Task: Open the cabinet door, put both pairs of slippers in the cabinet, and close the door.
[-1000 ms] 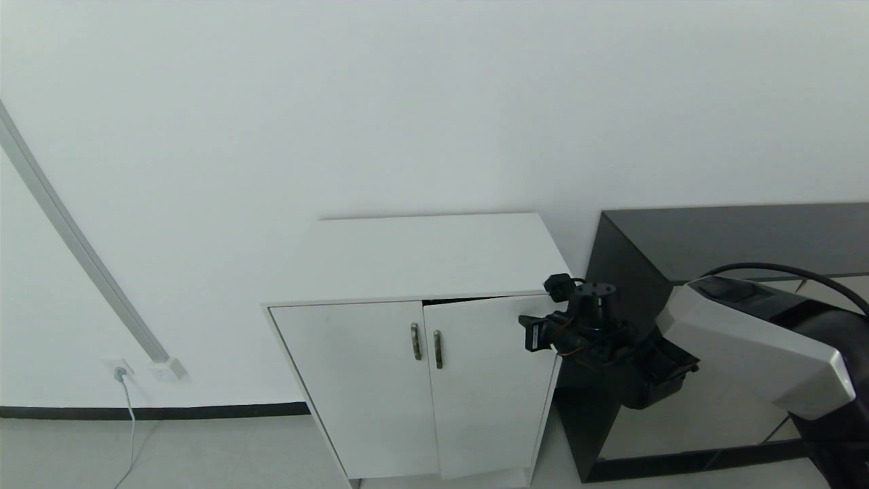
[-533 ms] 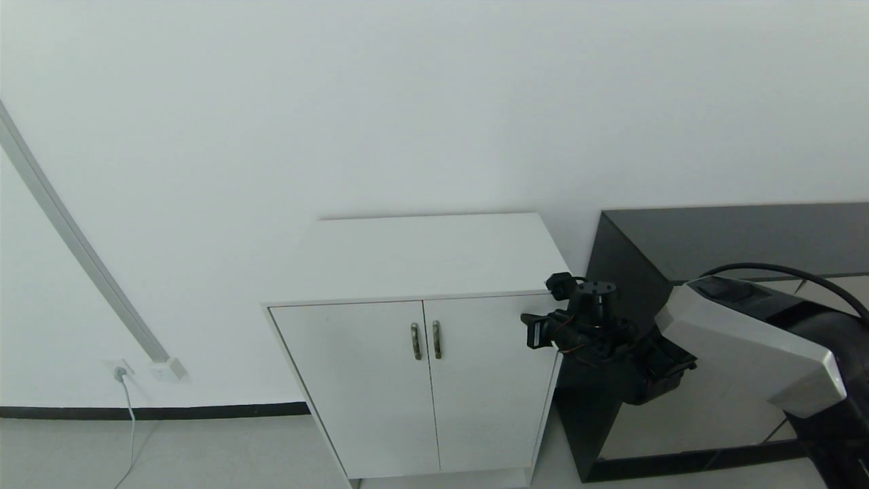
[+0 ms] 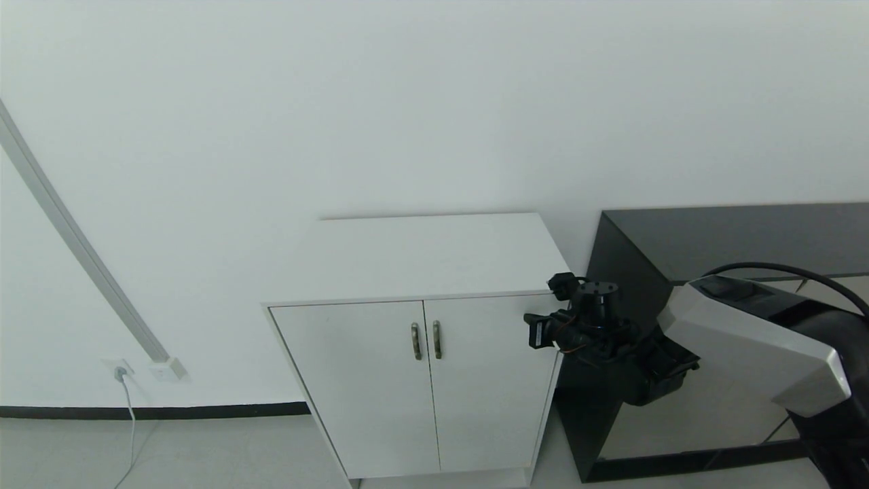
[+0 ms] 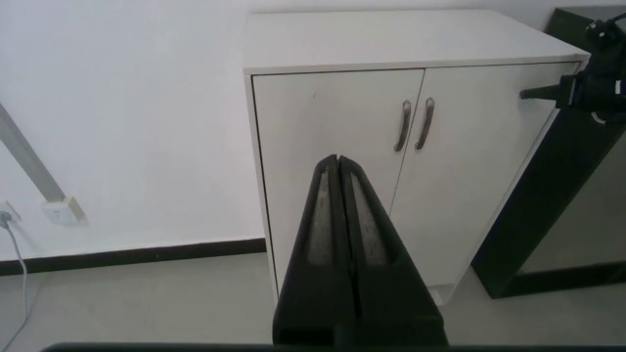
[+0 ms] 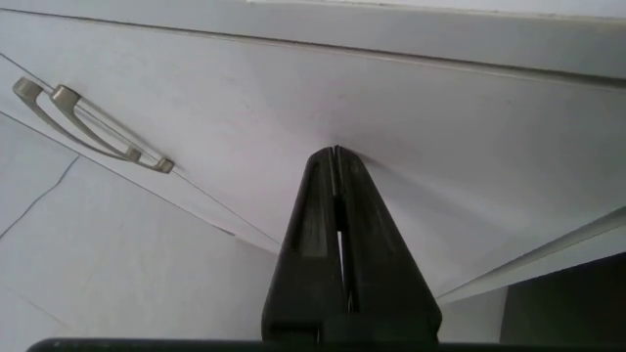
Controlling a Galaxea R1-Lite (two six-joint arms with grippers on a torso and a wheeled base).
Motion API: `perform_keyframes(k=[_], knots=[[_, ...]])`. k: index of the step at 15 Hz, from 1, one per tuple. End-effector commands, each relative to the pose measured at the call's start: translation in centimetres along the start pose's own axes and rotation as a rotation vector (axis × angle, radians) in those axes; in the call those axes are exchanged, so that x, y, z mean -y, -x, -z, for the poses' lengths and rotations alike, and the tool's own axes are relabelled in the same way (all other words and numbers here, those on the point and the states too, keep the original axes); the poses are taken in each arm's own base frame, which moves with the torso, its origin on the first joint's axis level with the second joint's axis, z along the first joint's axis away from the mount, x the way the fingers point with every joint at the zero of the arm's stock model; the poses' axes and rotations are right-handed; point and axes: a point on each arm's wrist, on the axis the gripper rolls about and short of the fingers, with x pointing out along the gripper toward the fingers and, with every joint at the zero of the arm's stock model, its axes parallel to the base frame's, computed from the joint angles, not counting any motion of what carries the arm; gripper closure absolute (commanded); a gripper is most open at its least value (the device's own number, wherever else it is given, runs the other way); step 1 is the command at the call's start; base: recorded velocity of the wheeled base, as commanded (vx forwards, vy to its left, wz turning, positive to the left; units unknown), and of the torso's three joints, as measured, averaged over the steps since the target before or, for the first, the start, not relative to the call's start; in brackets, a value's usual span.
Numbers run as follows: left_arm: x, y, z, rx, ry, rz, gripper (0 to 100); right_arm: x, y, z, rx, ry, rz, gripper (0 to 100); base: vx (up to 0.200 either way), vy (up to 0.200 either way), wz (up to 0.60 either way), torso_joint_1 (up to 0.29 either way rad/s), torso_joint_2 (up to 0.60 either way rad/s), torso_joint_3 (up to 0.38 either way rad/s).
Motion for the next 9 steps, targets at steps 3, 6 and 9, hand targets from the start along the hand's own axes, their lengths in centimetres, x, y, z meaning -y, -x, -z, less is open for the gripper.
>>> perform_keyframes(k=[3,6,9], knots=[[0.0,0.0,0.0,-0.001,0.001,0.000,100,-1.2,3.1,-2.1,0.035,0.011,-0.014,100,0.000,0.000,0.00,0.000,0.00,0.000],[0.0,0.0,0.0,-0.001,0.001,0.002,100,-1.6,5.7,-2.8,0.035,0.008,-0.012,100,0.000,0.000,0.00,0.000,0.00,0.000],[0.0,0.0,0.0,-0.001,0.002,0.002,100,-1.3,9.8,-3.5,0.099,0.009,0.024,100,0.000,0.000,0.00,0.000,0.00,0.000]])
